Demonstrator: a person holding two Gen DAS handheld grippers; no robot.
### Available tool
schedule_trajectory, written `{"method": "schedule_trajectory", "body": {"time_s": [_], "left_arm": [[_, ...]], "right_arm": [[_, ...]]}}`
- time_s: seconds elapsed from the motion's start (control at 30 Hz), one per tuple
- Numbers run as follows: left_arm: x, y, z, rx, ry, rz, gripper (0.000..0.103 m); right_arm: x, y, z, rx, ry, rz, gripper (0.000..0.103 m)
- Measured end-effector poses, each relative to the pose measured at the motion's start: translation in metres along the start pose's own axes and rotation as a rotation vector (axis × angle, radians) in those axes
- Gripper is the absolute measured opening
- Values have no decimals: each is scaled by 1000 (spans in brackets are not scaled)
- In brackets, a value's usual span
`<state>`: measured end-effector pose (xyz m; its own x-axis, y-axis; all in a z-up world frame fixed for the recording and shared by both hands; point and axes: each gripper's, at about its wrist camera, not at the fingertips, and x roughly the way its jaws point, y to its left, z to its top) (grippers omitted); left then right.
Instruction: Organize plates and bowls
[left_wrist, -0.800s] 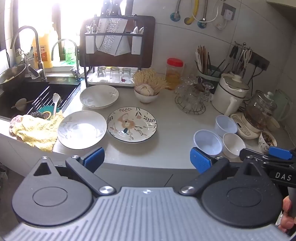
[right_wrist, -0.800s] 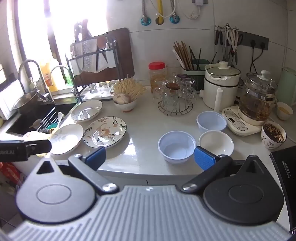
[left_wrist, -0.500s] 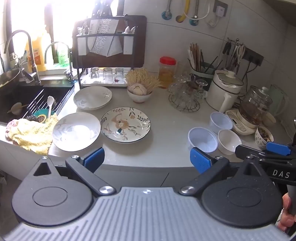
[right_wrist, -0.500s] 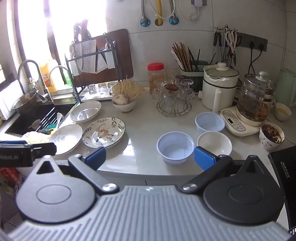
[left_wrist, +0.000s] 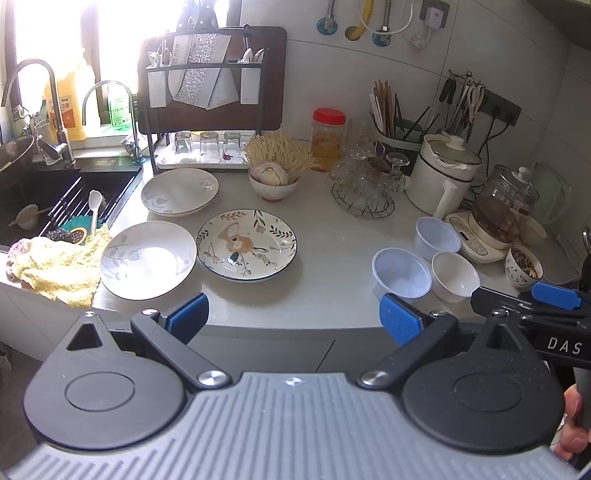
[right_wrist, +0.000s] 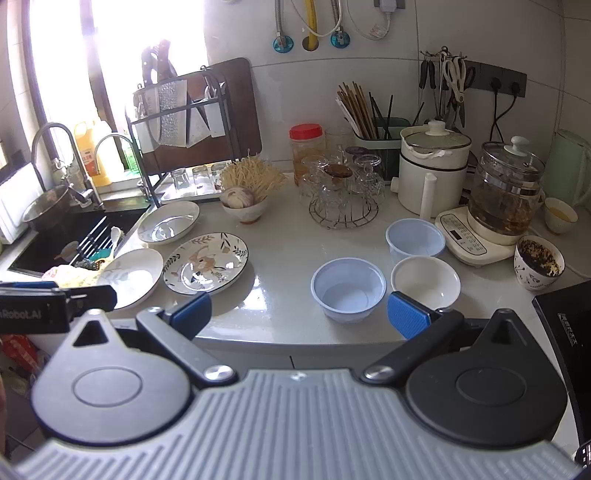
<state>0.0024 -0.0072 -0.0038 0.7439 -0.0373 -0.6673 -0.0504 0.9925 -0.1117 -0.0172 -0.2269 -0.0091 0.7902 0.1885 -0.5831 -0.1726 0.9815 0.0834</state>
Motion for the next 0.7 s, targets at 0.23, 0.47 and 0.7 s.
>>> {"method": "schedule_trajectory", "body": {"time_s": [0.23, 0.47, 0.7], "left_arm": [[-1, 1, -4, -2, 4, 6, 101], [-4, 0, -6, -7, 2, 14, 101], [-1, 0, -5, -4, 17, 16, 101]], "right_arm": [[-3, 0, -3, 13, 0, -4, 103], [-4, -1, -8, 22, 6, 17, 103], [-5, 1, -8, 19, -2, 5, 103]]}}
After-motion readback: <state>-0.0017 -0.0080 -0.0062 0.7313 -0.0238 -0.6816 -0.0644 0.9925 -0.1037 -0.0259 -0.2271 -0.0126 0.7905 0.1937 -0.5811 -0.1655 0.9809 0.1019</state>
